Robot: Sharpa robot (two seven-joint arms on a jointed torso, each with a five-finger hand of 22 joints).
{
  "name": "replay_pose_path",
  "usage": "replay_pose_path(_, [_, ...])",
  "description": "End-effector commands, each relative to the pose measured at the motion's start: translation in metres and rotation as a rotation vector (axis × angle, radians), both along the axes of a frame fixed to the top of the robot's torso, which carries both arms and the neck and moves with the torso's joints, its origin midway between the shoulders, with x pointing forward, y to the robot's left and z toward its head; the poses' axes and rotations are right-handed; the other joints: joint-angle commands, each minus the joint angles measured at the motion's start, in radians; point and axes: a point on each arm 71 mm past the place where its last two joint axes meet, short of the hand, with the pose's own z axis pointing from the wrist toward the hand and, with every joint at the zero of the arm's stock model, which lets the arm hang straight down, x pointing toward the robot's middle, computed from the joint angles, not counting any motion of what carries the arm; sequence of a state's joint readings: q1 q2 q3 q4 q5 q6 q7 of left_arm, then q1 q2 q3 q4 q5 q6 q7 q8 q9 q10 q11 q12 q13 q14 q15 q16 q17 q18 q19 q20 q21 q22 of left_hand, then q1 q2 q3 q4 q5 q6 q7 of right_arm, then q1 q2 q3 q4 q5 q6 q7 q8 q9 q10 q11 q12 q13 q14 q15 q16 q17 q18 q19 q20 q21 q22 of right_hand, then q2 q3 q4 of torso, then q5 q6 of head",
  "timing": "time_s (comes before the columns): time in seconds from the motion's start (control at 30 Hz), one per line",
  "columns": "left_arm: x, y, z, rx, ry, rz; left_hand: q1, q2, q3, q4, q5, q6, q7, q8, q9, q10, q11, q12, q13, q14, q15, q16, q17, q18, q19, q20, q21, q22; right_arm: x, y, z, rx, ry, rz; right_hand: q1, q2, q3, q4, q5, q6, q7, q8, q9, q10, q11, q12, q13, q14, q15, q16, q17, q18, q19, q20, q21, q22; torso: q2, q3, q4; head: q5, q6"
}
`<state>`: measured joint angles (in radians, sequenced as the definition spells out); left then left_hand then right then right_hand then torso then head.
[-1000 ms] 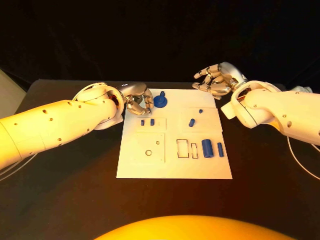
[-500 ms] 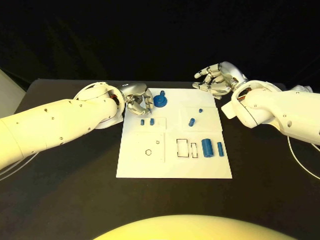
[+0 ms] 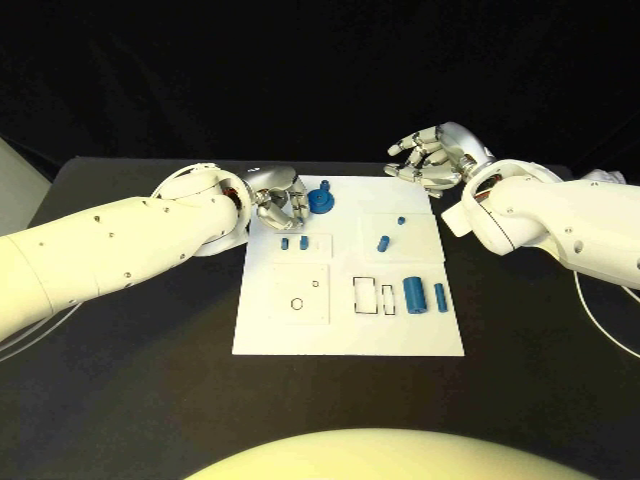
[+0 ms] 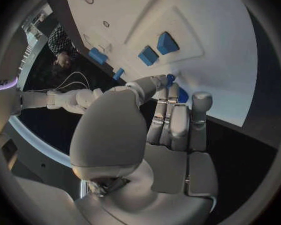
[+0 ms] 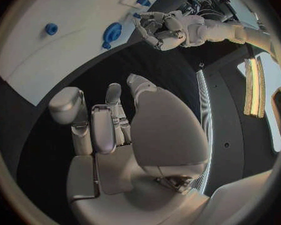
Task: Assemble the parts on the task board
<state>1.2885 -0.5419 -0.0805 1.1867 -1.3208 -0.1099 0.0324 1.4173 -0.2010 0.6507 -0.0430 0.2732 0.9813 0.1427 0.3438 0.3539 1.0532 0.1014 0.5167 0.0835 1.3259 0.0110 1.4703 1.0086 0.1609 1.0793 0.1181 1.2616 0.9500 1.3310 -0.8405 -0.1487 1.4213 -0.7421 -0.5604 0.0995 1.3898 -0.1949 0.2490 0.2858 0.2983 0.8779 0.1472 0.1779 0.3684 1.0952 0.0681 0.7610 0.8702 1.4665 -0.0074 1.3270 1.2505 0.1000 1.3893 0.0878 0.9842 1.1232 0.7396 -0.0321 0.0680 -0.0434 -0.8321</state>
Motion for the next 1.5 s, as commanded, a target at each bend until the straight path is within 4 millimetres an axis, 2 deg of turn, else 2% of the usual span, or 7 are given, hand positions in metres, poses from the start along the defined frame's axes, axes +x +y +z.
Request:
replay_pose_path(0.03, [-0.0001, -0.0009, -0.0029, 0.022, 0.019, -0.007, 0.003, 0.010, -0.004, -0.001, 0.005, 0.007, 0.001, -0.005, 0.001, 0.029, -0.027, 0.004, 0.048, 0.000, -0.002, -0.001, -0.001, -0.012, -0.005, -0.001, -0.006, -0.001, -0.0002, 0.0014, 0.0001, 0.000, -0.001, 0.016, -0.005, -0.005, 0.005, 0.001, 0.003, 0.004, 0.004, 0.003, 0.001, -0.001, -0.006, -0.004, -0.001, 0.013, -0.009, -0.005, 0.000, 0.016, -0.004, -0.004, -0.003, -0.001, 0.000, -0.0003, 0.0000, -0.001, -0.001])
replay_pose_path(0.87, [0.0015, 0.0022, -0.0040, 0.031, 0.013, 0.002, 0.006, 0.013, -0.002, -0.005, 0.006, 0.009, 0.000, -0.007, 0.002, 0.030, -0.027, 0.003, 0.051, 0.001, -0.003, -0.001, 0.002, -0.013, -0.002, -0.002, -0.004, 0.003, -0.0003, 0.0012, 0.0001, 0.000, -0.002, 0.015, -0.008, -0.006, 0.008, 0.001, 0.003, 0.004, 0.004, 0.004, 0.001, -0.001, -0.006, -0.009, -0.010, 0.013, -0.010, -0.008, -0.001, 0.017, -0.003, -0.004, -0.008, -0.004, 0.000, -0.0005, 0.0006, -0.001, -0.002])
replay_pose_path(1.5, [0.0009, -0.0042, -0.0072, 0.024, 0.033, -0.018, 0.002, 0.012, -0.005, -0.006, 0.005, 0.008, 0.001, -0.010, 0.003, 0.028, -0.027, 0.000, 0.053, -0.002, -0.002, -0.003, -0.003, -0.011, -0.011, -0.001, -0.010, -0.007, -0.0007, 0.0012, 0.0001, 0.000, -0.001, 0.016, -0.008, -0.006, 0.008, 0.001, 0.003, 0.004, 0.004, 0.004, 0.001, -0.001, -0.006, -0.009, -0.010, 0.013, -0.010, -0.008, -0.001, 0.017, -0.003, -0.004, -0.008, -0.004, 0.001, -0.0005, -0.0003, -0.002, -0.003])
